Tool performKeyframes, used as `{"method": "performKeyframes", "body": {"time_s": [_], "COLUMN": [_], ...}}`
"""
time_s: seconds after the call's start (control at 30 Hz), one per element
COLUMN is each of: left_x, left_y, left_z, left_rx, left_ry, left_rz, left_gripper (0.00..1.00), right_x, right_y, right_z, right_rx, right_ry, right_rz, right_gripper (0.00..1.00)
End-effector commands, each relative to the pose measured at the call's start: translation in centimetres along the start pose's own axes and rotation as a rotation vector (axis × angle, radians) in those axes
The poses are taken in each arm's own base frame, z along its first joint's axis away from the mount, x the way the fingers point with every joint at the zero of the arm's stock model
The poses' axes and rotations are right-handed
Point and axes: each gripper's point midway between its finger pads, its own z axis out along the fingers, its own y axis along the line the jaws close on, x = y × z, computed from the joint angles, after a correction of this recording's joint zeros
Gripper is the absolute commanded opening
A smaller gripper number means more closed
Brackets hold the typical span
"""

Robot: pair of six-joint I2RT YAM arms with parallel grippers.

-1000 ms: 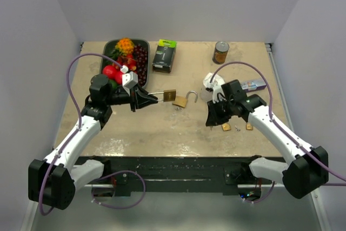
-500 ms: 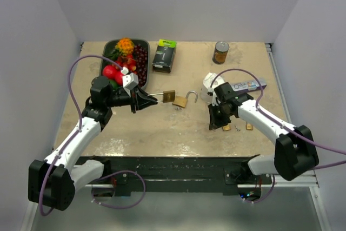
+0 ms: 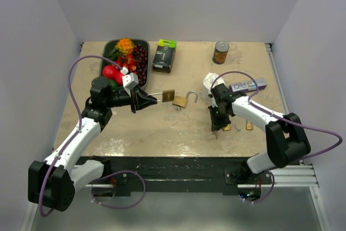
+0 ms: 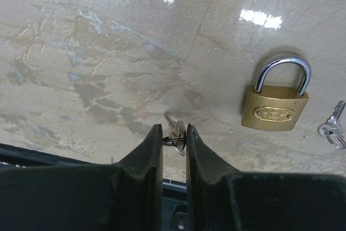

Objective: Lock with the key
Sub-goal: Place the key at the center of the board.

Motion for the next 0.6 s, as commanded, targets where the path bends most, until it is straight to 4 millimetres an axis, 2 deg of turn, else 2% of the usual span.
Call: {"method": "performKeyframes", "body": {"time_s": [0.0, 0.13, 0.17, 0.23, 0.27, 0.3, 0.47, 0.57], "left_x": [-2.2, -2.2, -2.1, -2.1, -2.0, -2.0, -1.3, -0.5], "left_y": [-0.1, 0.1, 0.2, 0.3, 0.3, 0.3, 0.2, 0.2], "left_z": [-0.1, 0.0, 0.1, 0.1, 0.1, 0.1, 0.1, 0.2], "left_rx": [0.0, 0.0, 0.002, 0.002, 0.001, 0.004, 0.006, 0.007], "left_ry": [-0.056, -0.054, -0.053, -0.052, -0.05, -0.049, -0.032, -0.007], "left_rz": [0.107, 0.103, 0.101, 0.1, 0.098, 0.099, 0.079, 0.035], "left_gripper": [0.0, 0.0, 0.0, 0.0, 0.0, 0.0, 0.0, 0.0], "right_x": [-1.9, -2.5, -2.6, -2.6, -2.7, -3.1, -4.9, -6.9], "right_y": [-0.5, -0.5, -0.4, -0.2, 0.0, 0.2, 1.7, 3.8], "right_z": [-0.1, 0.0, 0.1, -0.1, -0.3, -0.8, -3.3, -6.8], "right_rx": [0.028, 0.031, 0.026, 0.014, 0.006, -0.003, -0.072, -0.174], "right_ry": [-0.078, -0.088, -0.088, -0.088, -0.093, -0.111, -0.19, -0.299], "right_rz": [0.017, 0.011, 0.012, 0.007, 0.003, -0.004, -0.042, -0.1], "right_gripper": [0.0, 0.09, 0.19, 0.28, 0.42, 0.49, 0.58, 0.6]}}
